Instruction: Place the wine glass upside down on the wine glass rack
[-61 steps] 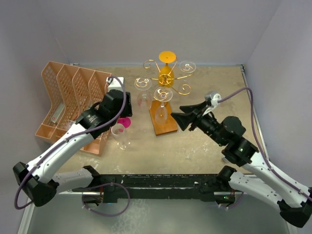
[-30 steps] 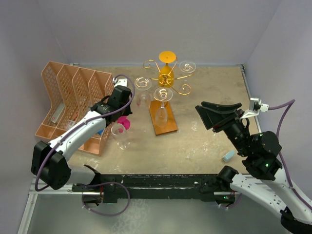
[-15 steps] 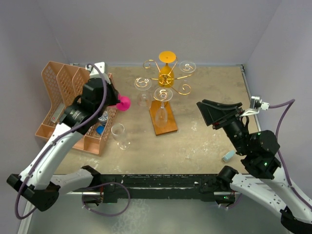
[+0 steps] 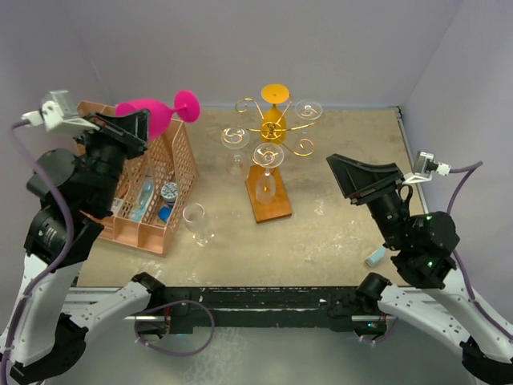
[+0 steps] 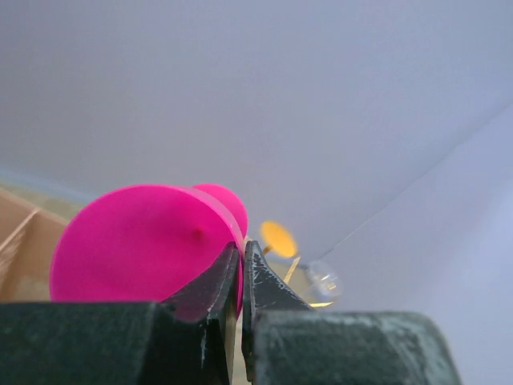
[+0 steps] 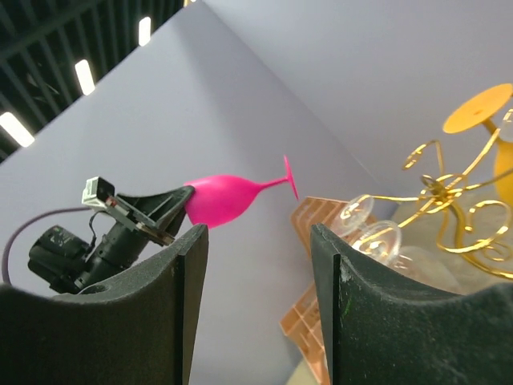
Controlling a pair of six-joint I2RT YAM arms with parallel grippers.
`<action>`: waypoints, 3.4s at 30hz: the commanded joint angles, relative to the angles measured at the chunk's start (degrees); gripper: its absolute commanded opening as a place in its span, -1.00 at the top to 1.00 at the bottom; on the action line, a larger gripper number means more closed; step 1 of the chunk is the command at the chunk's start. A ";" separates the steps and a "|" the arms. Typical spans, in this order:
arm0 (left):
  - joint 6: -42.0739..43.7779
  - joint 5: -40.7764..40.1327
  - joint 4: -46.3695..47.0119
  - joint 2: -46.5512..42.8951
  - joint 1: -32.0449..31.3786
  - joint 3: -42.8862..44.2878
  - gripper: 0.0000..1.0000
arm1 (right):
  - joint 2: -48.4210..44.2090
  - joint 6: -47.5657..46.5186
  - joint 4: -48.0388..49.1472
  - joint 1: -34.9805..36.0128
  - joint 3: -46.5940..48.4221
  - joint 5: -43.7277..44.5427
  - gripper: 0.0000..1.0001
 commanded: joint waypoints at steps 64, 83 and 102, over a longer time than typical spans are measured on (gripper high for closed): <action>-43.84 36.90 55.48 13.30 -0.48 -11.69 1.00 | 44.56 23.71 36.82 -0.74 29.87 11.77 0.41; -36.86 36.80 43.88 11.03 -0.55 -11.14 0.12 | 35.43 -0.95 48.15 -0.67 21.80 15.24 1.00; -27.50 39.16 45.41 16.75 -5.68 -5.25 0.11 | 14.80 -38.62 17.56 -0.71 19.41 12.95 1.00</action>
